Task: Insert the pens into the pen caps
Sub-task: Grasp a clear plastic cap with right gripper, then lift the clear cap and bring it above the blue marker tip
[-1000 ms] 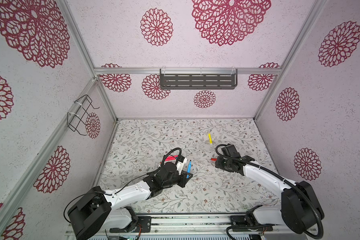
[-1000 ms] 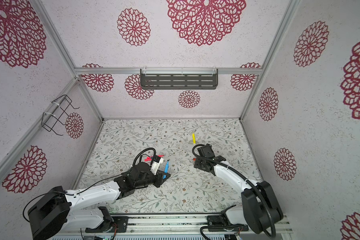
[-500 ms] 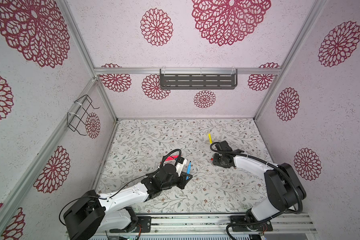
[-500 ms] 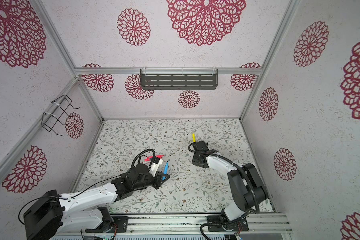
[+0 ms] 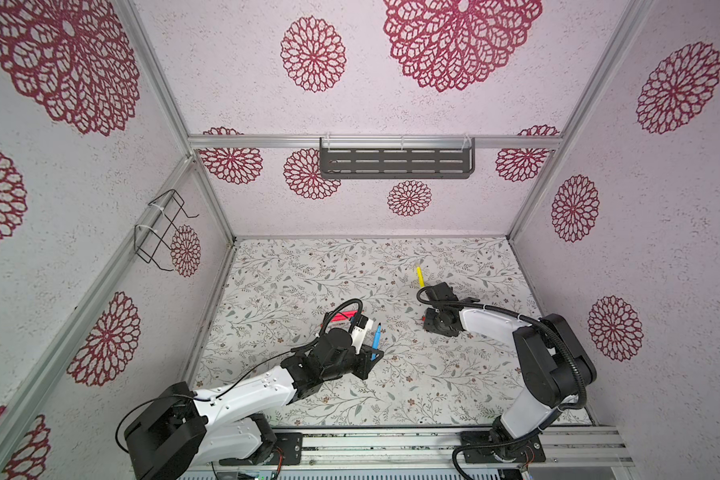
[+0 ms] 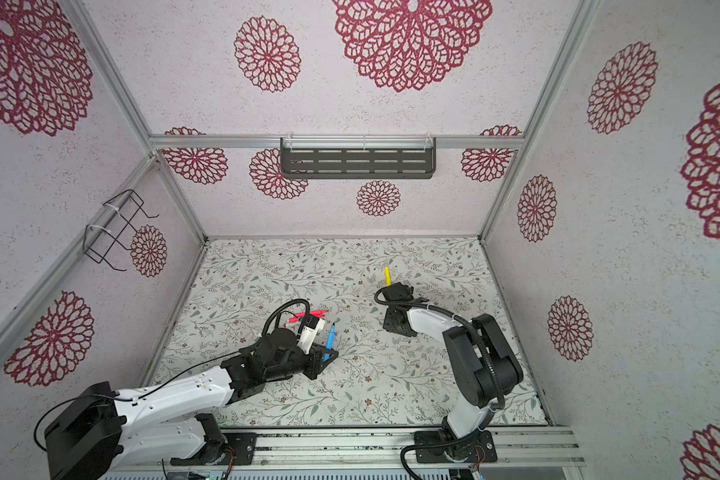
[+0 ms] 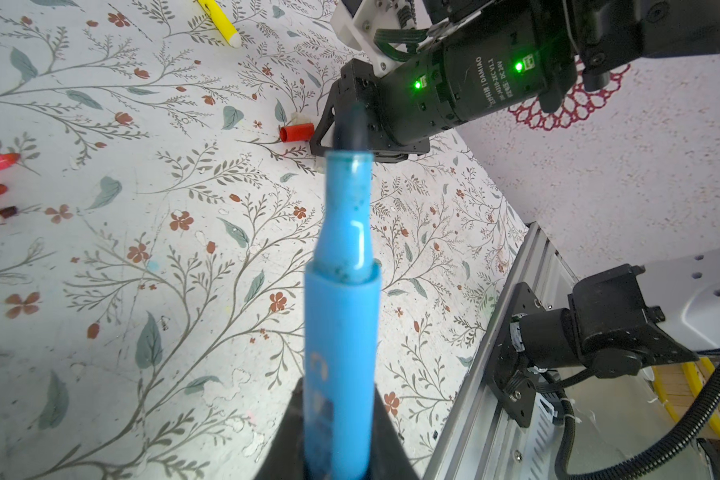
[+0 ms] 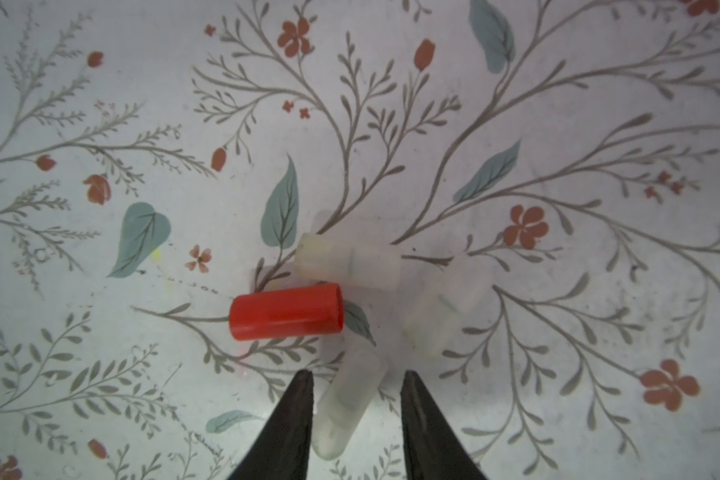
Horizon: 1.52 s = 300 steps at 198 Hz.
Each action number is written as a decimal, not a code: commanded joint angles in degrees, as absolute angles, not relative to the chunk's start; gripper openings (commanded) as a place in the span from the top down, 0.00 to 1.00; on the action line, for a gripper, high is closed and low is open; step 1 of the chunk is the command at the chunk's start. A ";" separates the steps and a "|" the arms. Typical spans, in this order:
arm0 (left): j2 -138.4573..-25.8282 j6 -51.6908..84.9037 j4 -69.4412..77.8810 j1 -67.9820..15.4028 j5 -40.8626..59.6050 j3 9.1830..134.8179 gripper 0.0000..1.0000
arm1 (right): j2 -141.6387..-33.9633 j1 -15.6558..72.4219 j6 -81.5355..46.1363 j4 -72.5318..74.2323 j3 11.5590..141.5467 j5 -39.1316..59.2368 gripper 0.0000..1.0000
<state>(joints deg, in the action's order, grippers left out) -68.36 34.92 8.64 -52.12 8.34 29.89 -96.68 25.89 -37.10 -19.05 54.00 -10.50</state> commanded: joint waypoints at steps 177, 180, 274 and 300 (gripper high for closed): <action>-68.47 34.00 12.64 -52.97 10.14 30.57 1.00 | -66.67 28.18 -37.32 -3.00 36.05 0.63 0.90; -68.61 34.17 13.09 -53.03 10.41 30.43 1.00 | -65.45 28.21 -37.49 -1.87 35.49 1.75 0.90; -78.37 38.97 26.14 -58.72 12.99 34.54 1.00 | -50.32 28.65 -50.63 41.93 21.44 20.60 0.84; -80.13 39.26 27.68 -59.36 12.78 35.68 1.00 | -50.71 28.74 -52.82 47.09 20.67 21.48 0.85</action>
<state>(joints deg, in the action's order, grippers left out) -79.09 38.22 23.20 -58.67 12.80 33.74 -50.89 28.36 -49.21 35.66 20.71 18.28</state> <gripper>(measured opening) 0.176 0.160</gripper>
